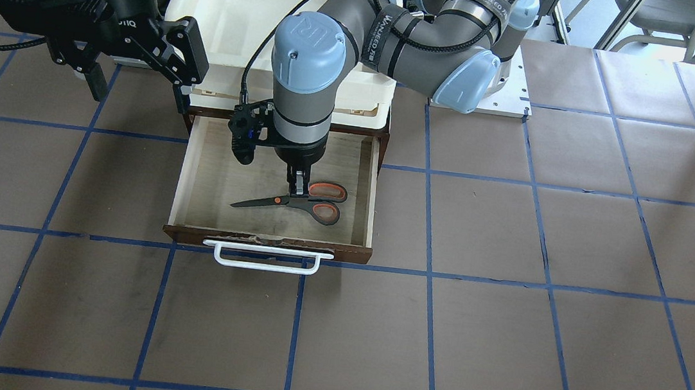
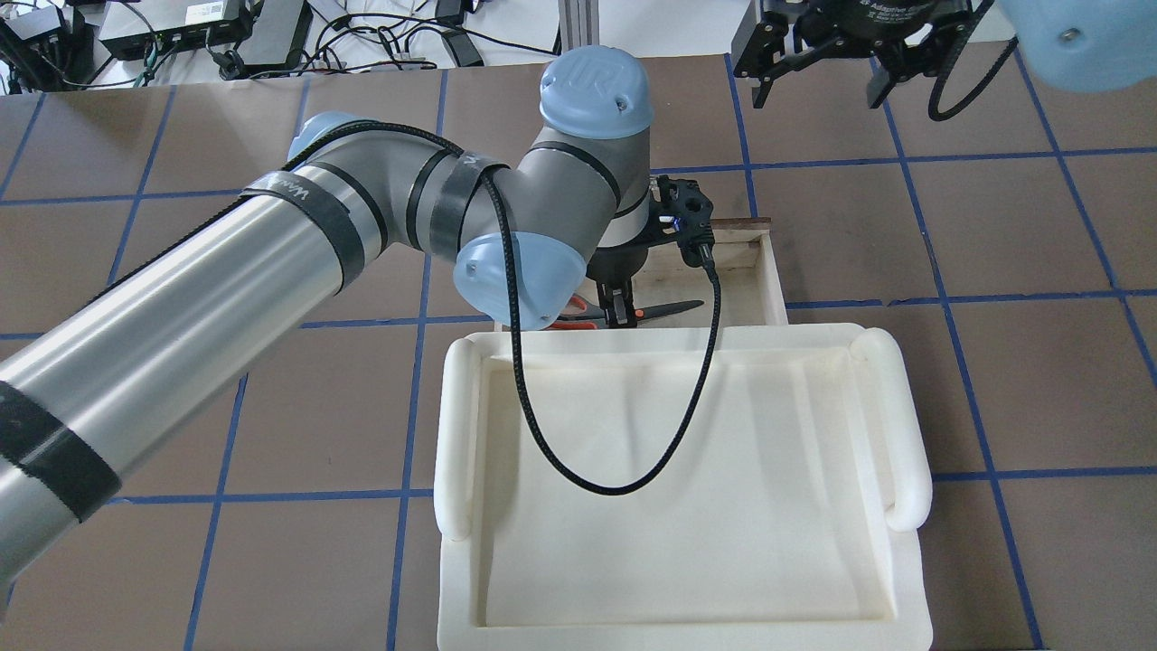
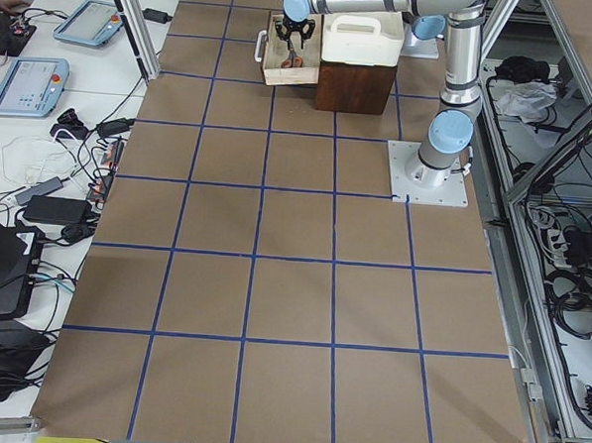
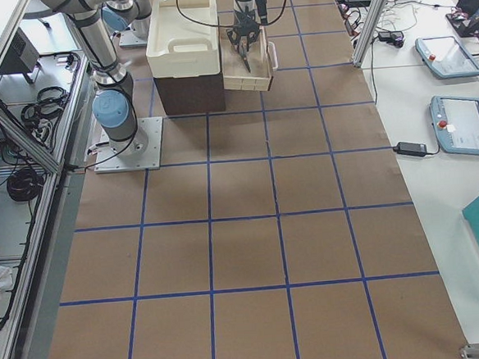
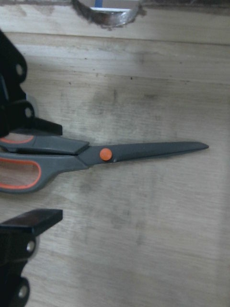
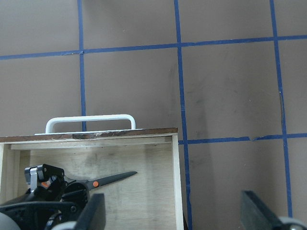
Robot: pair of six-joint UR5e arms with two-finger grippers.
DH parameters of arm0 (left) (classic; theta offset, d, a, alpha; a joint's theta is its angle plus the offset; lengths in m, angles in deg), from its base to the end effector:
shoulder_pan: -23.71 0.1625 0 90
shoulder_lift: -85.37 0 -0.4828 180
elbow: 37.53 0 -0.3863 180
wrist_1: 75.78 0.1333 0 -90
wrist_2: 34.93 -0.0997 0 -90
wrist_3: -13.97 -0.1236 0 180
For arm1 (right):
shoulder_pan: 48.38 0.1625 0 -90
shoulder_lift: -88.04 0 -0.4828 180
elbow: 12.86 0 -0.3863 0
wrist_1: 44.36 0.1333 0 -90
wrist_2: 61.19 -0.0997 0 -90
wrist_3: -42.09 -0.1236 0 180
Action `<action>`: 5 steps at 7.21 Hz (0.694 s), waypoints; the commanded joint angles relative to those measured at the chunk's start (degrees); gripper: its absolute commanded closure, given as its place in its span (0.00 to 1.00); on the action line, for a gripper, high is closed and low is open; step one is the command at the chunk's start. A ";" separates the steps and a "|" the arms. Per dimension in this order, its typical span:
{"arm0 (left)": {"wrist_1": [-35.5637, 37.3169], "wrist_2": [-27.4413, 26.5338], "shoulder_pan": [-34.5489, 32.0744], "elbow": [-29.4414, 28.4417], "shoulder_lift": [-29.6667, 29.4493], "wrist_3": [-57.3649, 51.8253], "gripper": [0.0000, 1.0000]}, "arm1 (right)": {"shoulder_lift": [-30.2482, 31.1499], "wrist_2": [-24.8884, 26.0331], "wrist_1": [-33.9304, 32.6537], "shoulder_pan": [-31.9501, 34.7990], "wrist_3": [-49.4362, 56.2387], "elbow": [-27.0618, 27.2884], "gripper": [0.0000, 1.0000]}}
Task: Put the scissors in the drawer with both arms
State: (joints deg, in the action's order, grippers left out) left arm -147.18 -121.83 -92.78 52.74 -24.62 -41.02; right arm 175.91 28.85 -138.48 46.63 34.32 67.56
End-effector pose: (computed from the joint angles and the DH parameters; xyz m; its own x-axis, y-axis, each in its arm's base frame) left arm -0.4034 -0.4956 0.3562 -0.1480 0.9875 0.0547 0.9884 0.1496 -0.0277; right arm 0.1784 -0.5098 0.5940 -0.9986 0.0456 -0.0264 0.0499 0.9788 -0.1988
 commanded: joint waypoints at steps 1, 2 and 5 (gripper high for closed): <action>-2.07 -0.29 0.73 -0.88 2.40 1.12 0.27 | 0.02 -0.21 0.07 0.01 0.04 0.00 0.00; -3.29 -0.72 0.91 -1.85 4.24 2.34 0.26 | 0.02 -0.30 0.07 0.01 0.04 0.00 0.00; -16.55 2.24 9.94 -6.33 11.87 7.06 0.26 | 0.02 -0.48 0.07 0.09 0.04 0.00 0.00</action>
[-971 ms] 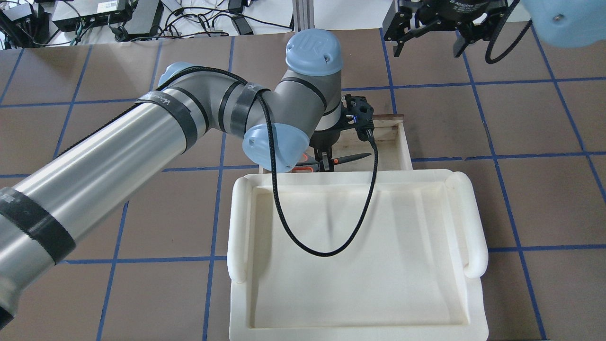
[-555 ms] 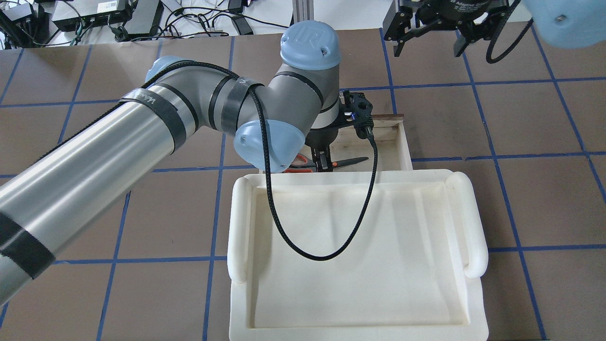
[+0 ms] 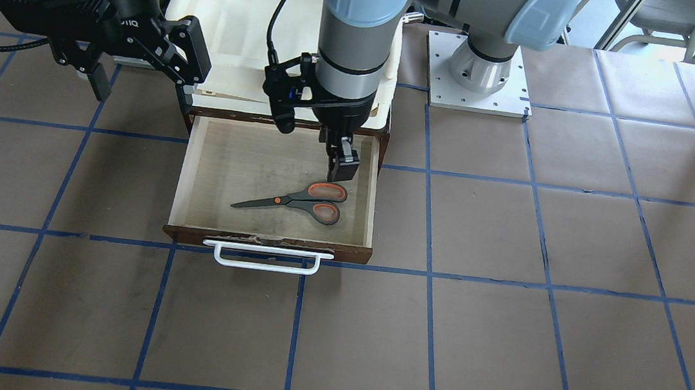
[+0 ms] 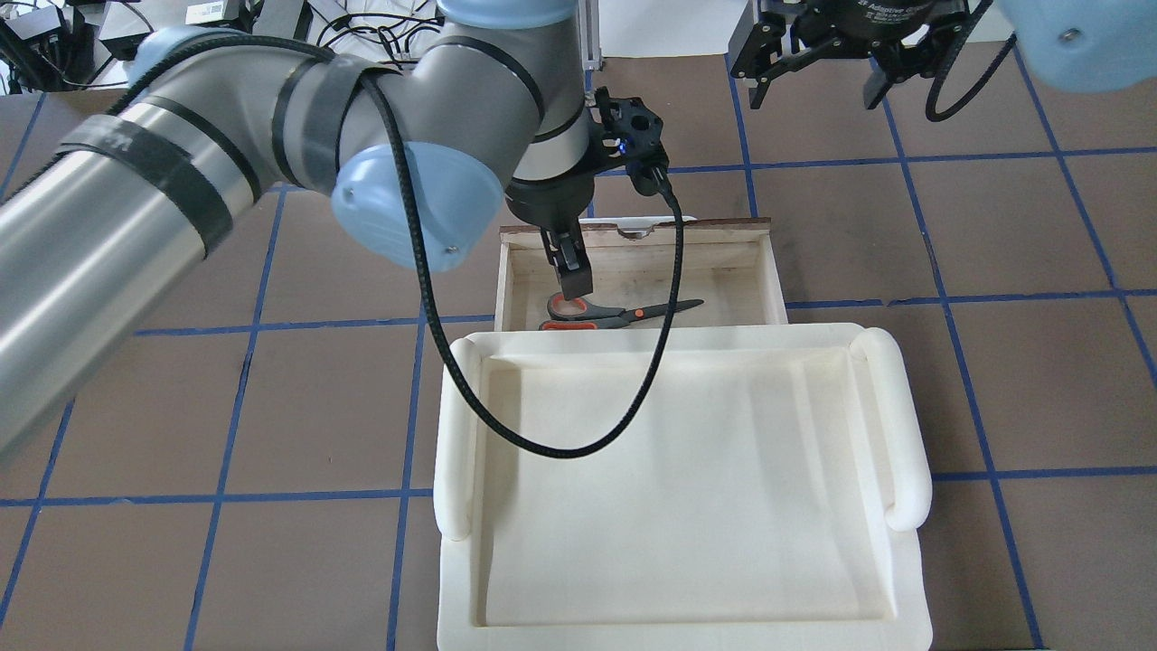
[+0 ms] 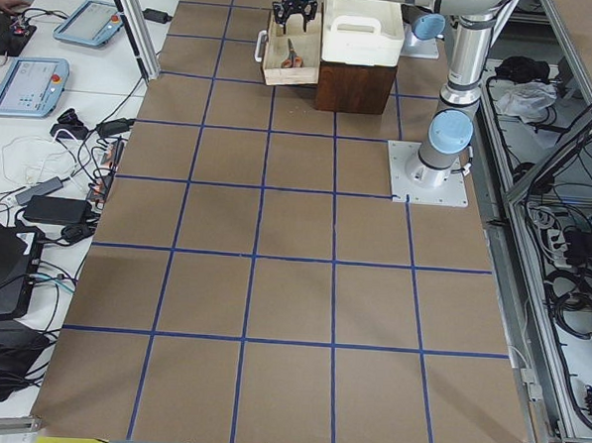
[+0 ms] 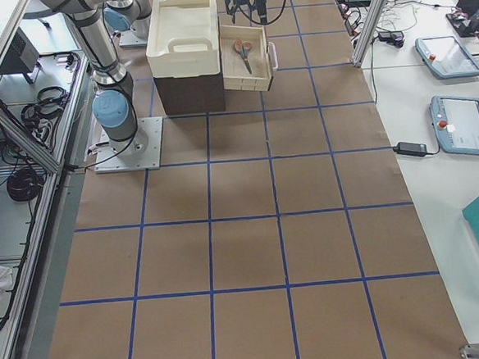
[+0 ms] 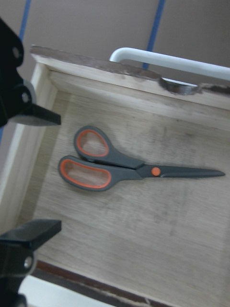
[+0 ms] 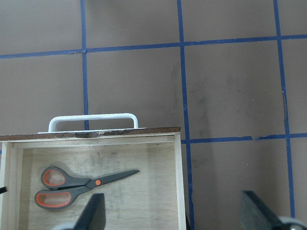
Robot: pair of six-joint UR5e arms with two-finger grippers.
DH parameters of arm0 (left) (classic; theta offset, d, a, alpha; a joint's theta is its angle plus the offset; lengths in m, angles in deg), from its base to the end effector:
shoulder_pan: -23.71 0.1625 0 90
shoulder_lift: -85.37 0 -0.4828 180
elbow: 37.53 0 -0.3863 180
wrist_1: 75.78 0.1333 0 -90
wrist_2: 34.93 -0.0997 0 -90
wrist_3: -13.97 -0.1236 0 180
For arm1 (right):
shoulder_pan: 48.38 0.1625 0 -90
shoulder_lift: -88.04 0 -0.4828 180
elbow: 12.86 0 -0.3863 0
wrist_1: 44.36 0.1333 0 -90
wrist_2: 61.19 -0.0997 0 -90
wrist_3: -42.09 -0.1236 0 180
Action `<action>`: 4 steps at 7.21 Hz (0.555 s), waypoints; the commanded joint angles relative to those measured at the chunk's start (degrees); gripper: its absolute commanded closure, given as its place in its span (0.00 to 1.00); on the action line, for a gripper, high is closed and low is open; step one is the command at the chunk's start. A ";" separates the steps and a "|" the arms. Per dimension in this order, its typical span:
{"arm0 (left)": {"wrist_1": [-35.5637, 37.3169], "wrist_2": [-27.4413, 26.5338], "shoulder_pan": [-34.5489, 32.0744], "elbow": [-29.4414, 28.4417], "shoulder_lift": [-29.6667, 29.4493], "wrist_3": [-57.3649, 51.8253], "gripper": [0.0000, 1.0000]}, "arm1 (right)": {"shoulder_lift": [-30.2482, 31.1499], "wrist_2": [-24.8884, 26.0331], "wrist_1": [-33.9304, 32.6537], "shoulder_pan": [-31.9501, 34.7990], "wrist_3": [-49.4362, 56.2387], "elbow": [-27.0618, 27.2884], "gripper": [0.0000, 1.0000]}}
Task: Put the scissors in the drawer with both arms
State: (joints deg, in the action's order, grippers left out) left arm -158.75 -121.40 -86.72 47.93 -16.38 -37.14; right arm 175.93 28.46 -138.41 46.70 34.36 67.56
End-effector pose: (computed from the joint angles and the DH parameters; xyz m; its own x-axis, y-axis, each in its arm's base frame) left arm -0.3348 -0.4952 0.4630 -0.3156 0.9480 0.0411 0.9472 0.3173 -0.0460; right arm 0.1799 -0.5092 0.5940 -0.9986 0.0423 -0.0328 0.0480 0.9792 -0.1971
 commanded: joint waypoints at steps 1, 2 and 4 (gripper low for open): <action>-7.36 3.22 5.90 -1.52 6.27 6.96 0.26 | 0.00 0.00 0.09 0.02 0.00 0.00 0.00; -9.91 3.24 9.40 -1.52 8.47 7.34 0.26 | 0.00 0.00 0.09 0.02 0.00 0.00 0.00; -18.87 2.37 16.09 -1.52 13.74 15.97 0.22 | 0.00 0.09 0.18 0.11 0.00 0.00 0.00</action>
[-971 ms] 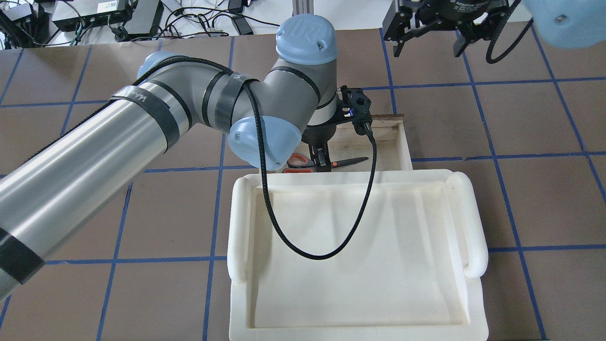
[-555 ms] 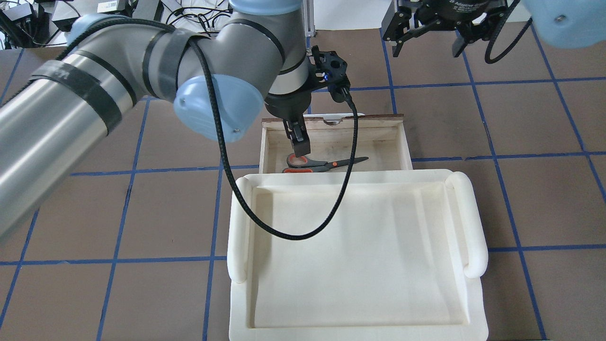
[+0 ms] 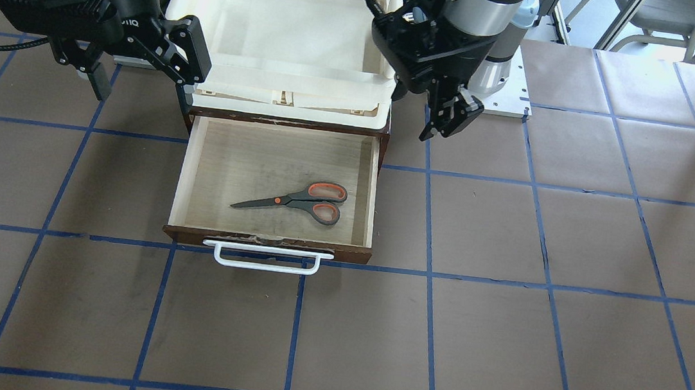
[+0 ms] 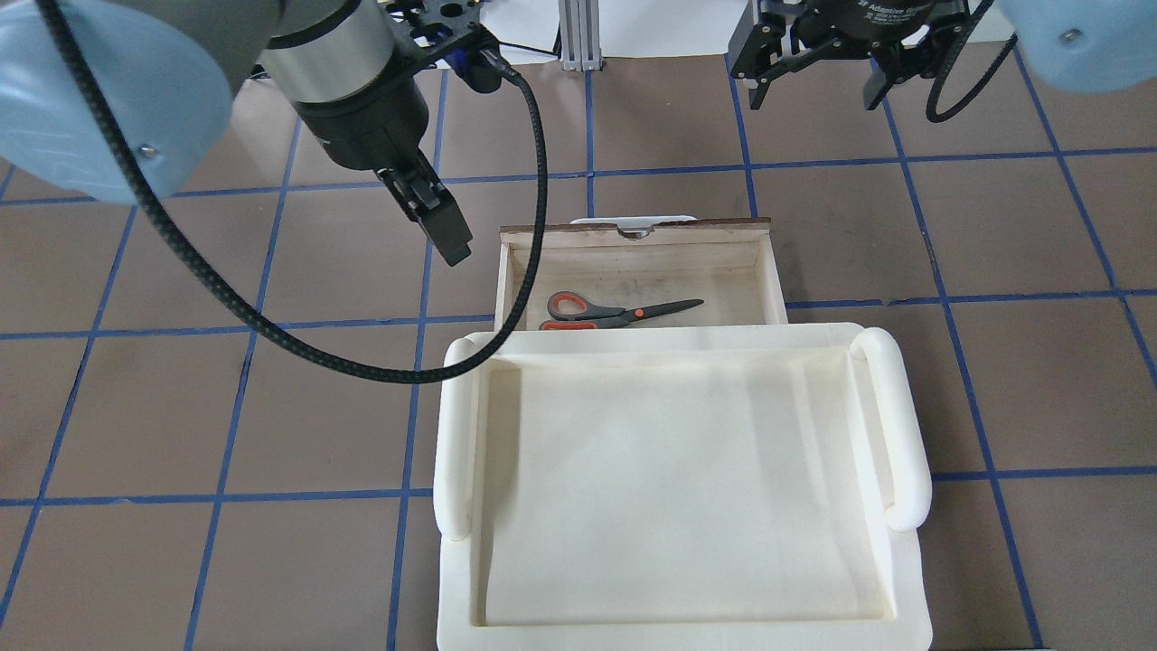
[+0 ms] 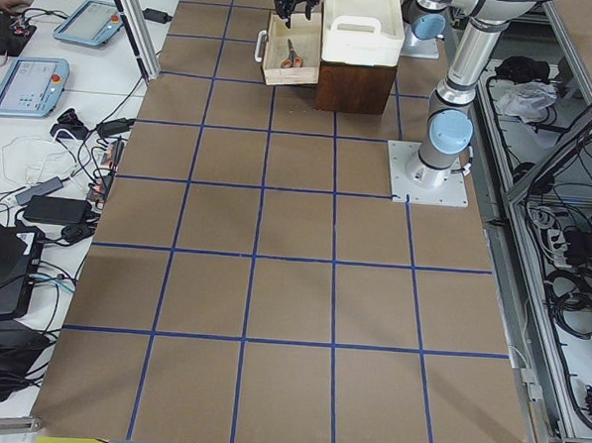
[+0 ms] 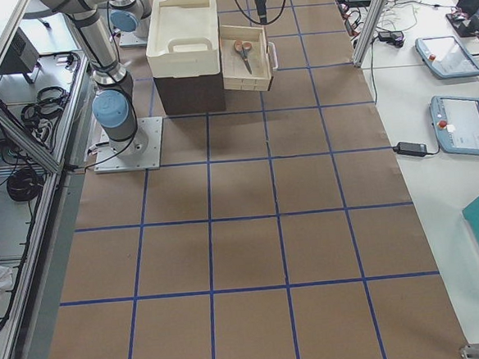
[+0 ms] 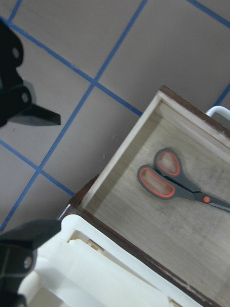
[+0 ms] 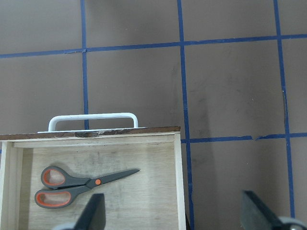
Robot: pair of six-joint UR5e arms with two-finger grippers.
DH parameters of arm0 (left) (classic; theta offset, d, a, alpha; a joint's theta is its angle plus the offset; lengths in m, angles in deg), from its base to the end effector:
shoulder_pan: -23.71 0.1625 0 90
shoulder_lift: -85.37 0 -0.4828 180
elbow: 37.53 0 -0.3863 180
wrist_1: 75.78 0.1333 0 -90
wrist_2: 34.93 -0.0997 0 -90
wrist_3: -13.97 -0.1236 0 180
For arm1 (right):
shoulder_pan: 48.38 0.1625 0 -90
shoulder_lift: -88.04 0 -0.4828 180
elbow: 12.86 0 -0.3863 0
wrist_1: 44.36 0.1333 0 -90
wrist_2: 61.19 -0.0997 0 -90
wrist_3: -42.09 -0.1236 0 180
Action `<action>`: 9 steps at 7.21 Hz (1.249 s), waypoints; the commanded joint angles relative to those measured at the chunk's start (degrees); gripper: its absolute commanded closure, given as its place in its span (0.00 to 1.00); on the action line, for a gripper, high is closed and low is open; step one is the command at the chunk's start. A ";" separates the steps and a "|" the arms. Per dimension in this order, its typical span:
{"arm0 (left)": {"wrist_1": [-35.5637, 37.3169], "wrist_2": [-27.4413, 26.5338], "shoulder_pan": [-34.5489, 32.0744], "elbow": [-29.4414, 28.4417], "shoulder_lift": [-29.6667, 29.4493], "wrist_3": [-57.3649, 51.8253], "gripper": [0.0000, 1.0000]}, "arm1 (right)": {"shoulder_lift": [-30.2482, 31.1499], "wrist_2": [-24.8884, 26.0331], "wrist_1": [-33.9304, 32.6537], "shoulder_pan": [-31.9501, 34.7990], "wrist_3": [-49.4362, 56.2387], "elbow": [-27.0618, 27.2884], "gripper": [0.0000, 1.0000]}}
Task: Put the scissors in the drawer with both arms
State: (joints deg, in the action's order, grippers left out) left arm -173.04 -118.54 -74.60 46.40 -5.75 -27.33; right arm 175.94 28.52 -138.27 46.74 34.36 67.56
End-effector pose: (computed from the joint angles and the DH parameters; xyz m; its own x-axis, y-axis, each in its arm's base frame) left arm -0.2162 -0.4626 0.5518 -0.6439 0.7571 0.1101 0.7579 0.6509 -0.0431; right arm 0.1801 -0.5088 0.5938 -0.9986 0.0419 -0.0315 0.0473 0.9797 -0.1950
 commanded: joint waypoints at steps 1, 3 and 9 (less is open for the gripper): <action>-4.26 -0.68 5.74 0.10 4.53 14.59 0.16 | -0.01 0.12 0.04 -0.02 0.00 0.00 0.00; -1.29 -6.44 7.86 0.62 5.42 27.19 0.07 | -0.01 0.12 0.04 -0.02 0.00 0.00 0.00; 7.44 -9.39 9.19 1.07 3.93 34.18 0.00 | -0.01 0.12 0.13 -0.02 0.00 0.00 0.00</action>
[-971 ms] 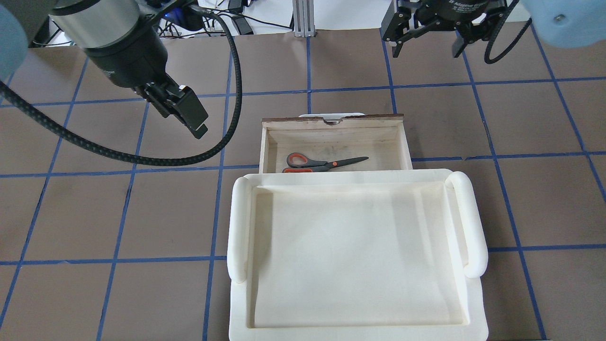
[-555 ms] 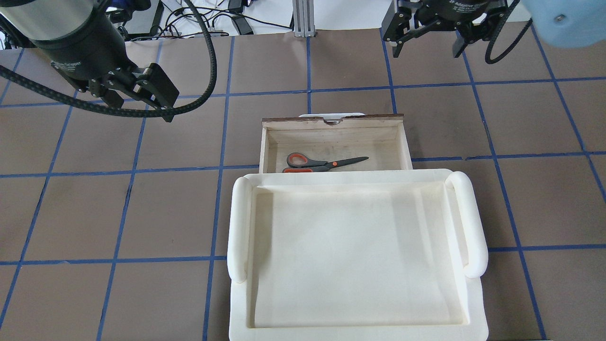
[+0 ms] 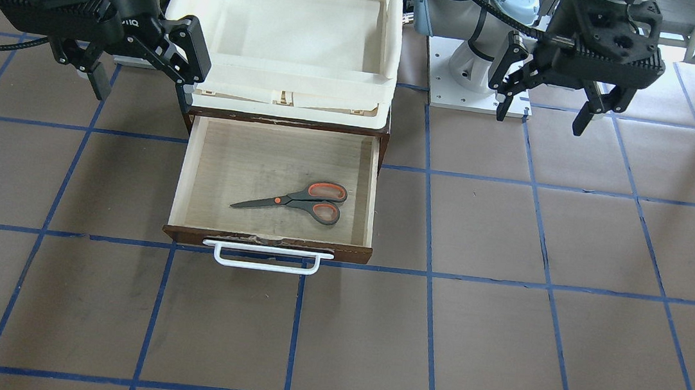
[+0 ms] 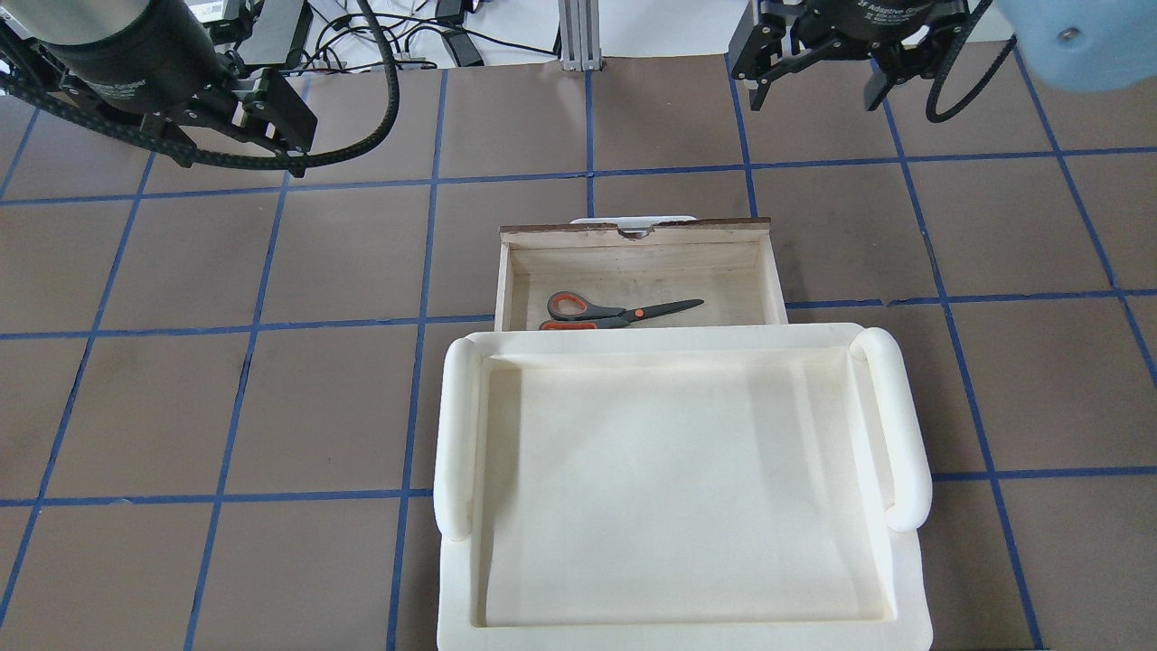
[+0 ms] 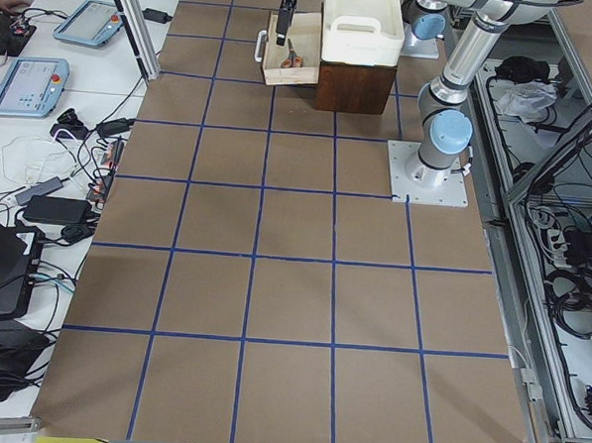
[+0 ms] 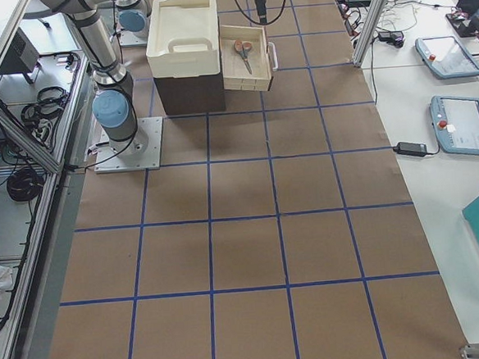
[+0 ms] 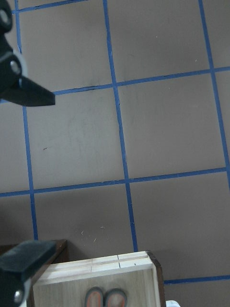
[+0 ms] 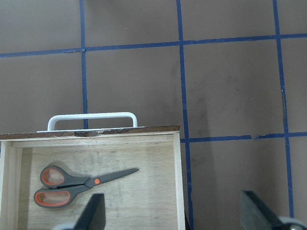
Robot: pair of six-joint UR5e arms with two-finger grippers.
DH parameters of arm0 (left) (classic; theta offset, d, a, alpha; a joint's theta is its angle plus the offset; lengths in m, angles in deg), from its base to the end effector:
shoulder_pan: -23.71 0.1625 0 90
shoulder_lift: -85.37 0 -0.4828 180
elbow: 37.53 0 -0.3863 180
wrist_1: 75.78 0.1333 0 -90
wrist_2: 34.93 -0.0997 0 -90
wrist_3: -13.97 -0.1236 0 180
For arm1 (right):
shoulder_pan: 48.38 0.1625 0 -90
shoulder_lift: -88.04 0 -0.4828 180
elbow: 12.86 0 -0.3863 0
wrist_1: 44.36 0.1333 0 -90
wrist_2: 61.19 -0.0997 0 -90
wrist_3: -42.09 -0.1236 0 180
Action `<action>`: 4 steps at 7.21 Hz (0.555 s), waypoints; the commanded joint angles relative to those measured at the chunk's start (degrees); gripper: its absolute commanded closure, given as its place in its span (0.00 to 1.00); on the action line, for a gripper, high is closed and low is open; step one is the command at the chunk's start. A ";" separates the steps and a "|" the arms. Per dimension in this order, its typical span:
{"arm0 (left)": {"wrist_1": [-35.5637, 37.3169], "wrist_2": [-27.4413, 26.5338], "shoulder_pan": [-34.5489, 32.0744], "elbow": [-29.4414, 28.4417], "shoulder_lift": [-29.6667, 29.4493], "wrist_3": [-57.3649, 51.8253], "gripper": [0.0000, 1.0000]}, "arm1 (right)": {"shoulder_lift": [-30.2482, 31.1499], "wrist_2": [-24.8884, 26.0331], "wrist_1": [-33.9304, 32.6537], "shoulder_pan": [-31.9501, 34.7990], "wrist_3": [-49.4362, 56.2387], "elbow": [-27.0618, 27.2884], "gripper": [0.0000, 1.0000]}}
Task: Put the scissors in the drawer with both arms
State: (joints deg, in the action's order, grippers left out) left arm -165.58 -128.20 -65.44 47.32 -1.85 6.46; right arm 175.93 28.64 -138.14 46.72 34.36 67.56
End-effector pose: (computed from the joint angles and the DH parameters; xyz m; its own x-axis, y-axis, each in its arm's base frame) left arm -0.1192 -0.4772 0.5900 -0.9915 0.1067 -0.0745 0.1159 0.9843 -0.1328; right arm 0.1796 -0.5087 0.5934 -0.9987 0.0427 -0.0291 0.0476 0.9801 -0.1929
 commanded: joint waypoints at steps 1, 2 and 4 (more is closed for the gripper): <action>-0.02 0.36 0.11 0.05 -0.41 2.31 0.00 | 0.00 0.00 0.09 0.09 0.00 0.00 0.00; -0.02 0.19 0.20 -0.03 -0.93 2.33 0.00 | 0.00 0.00 0.18 0.09 0.00 0.00 0.00; -0.02 1.42 0.29 -0.04 -1.11 5.12 0.00 | 0.00 0.00 0.09 0.09 0.00 0.52 0.00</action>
State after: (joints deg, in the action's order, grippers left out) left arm -165.60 -127.28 -65.20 47.27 -2.84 9.89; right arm 175.93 28.64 -138.04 46.80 34.36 67.78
